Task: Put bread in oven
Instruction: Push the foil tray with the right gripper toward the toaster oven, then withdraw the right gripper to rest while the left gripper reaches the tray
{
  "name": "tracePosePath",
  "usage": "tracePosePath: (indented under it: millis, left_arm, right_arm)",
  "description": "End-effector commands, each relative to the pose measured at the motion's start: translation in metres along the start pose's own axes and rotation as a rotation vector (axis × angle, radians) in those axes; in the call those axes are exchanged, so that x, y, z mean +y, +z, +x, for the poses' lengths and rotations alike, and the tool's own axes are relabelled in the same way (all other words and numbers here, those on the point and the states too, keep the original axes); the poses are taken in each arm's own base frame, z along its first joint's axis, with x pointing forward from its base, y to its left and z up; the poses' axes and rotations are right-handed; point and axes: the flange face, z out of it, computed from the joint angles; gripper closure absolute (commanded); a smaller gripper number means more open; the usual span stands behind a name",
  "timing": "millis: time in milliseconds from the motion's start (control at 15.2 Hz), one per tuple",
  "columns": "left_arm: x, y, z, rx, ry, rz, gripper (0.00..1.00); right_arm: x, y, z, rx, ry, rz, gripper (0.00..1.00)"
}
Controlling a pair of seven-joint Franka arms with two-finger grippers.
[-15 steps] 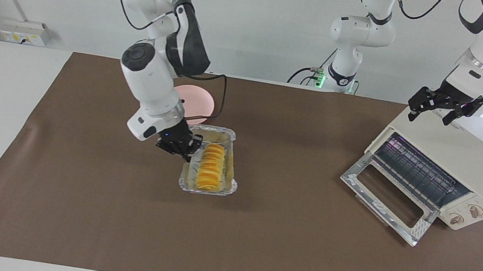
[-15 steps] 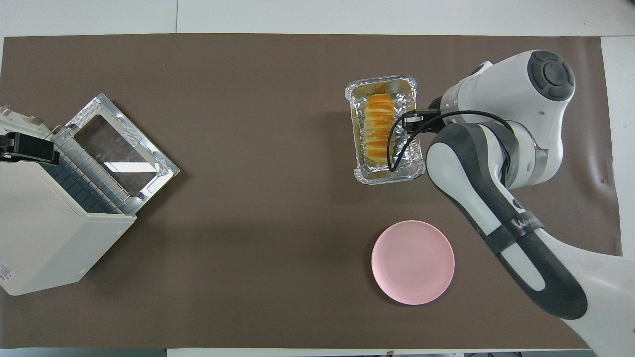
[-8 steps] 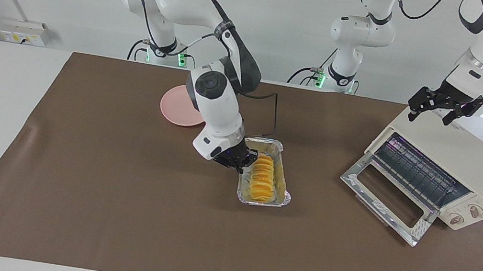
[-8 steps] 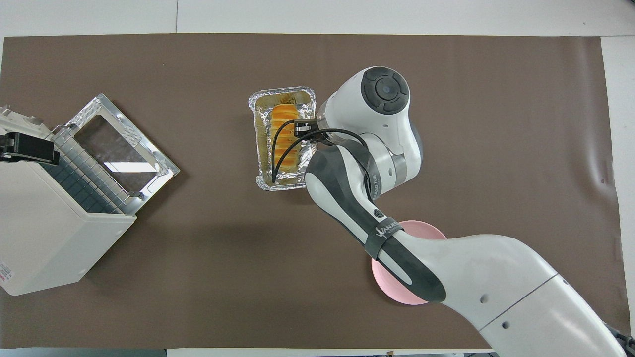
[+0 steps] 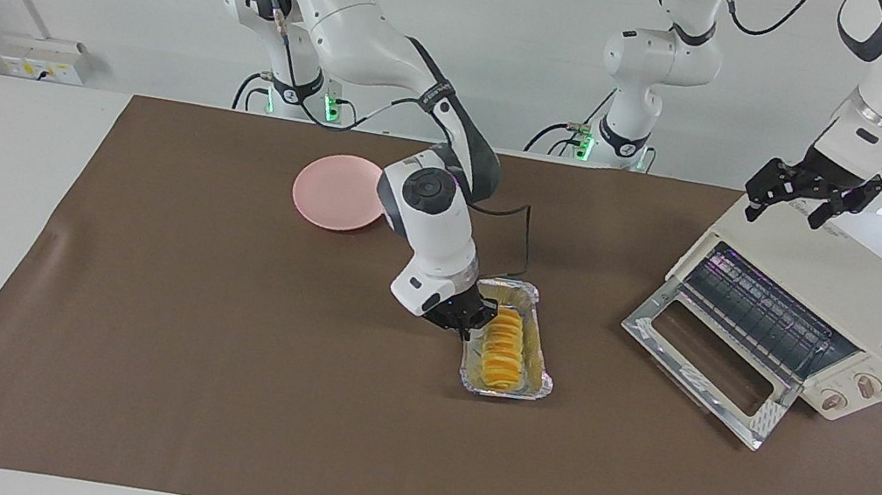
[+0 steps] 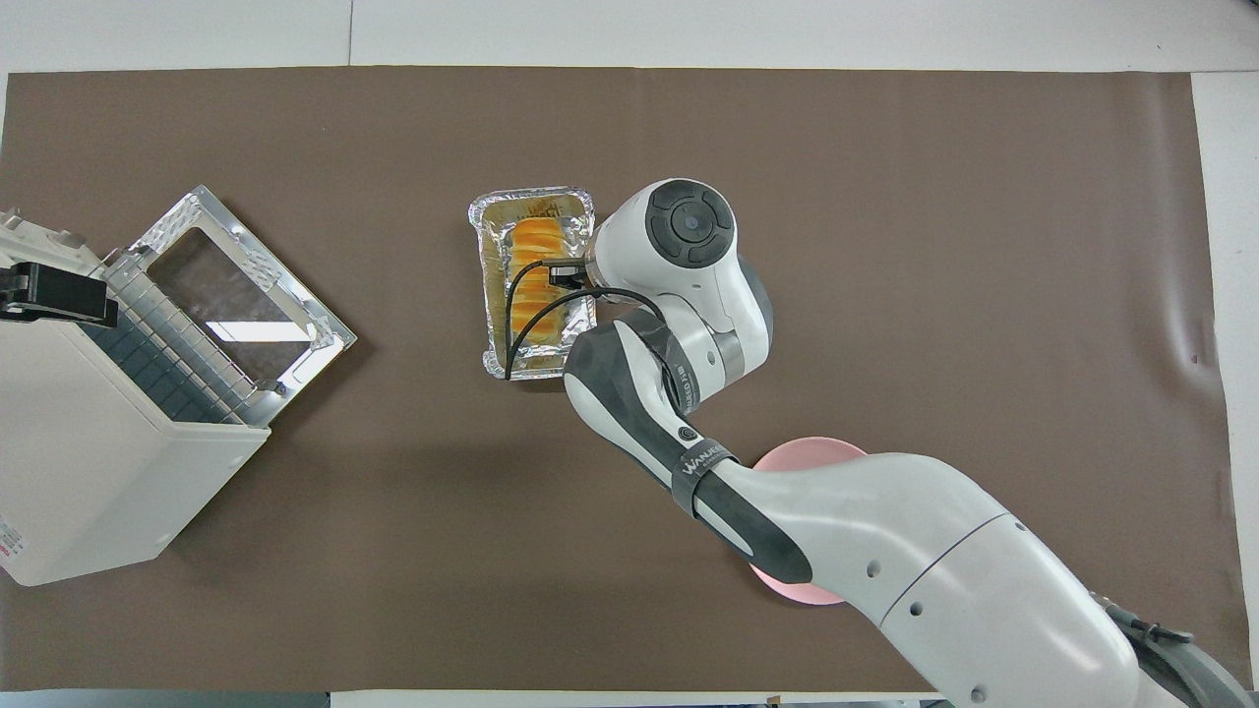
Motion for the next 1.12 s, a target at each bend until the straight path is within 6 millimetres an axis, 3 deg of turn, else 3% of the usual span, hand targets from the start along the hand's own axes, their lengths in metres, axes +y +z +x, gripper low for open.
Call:
tracePosePath:
  millis: [0, 66, 197, 394, 526, 788, 920, 1051]
  left_arm:
    - [-0.002, 0.0, -0.003, 0.011, 0.003, 0.004, 0.0]
    - [-0.002, 0.0, -0.003, 0.011, 0.003, 0.004, 0.0]
    - [-0.003, 0.001, -0.003, 0.01, 0.001, 0.004, 0.0]
    - [-0.005, 0.0, -0.004, 0.008, -0.005, 0.004, 0.0]
    - [-0.005, 0.001, -0.004, 0.002, -0.017, 0.004, 0.0]
    - [0.018, 0.009, 0.008, -0.009, -0.042, -0.078, 0.0]
    - [0.054, 0.027, 0.037, -0.041, -0.03, -0.104, 0.0]
    - [0.109, 0.055, 0.064, -0.08, -0.059, -0.1, 0.0]
  right_arm:
    - [0.004, -0.003, 0.002, 0.014, -0.002, -0.035, 0.0]
    - [0.005, -0.009, 0.003, 0.015, -0.034, -0.073, 0.0]
    - [0.001, -0.043, 0.005, 0.014, -0.043, -0.089, 0.0]
    - [-0.005, -0.111, 0.001, 0.026, -0.057, -0.103, 0.0]
    - [0.014, -0.162, -0.002, 0.002, -0.071, -0.147, 0.0]
    - [0.094, -0.247, -0.011, -0.092, -0.209, -0.229, 0.0]
    - [0.143, -0.287, -0.014, -0.109, -0.188, -0.252, 0.0]
    - [0.183, -0.317, -0.029, -0.157, -0.215, -0.272, 0.0]
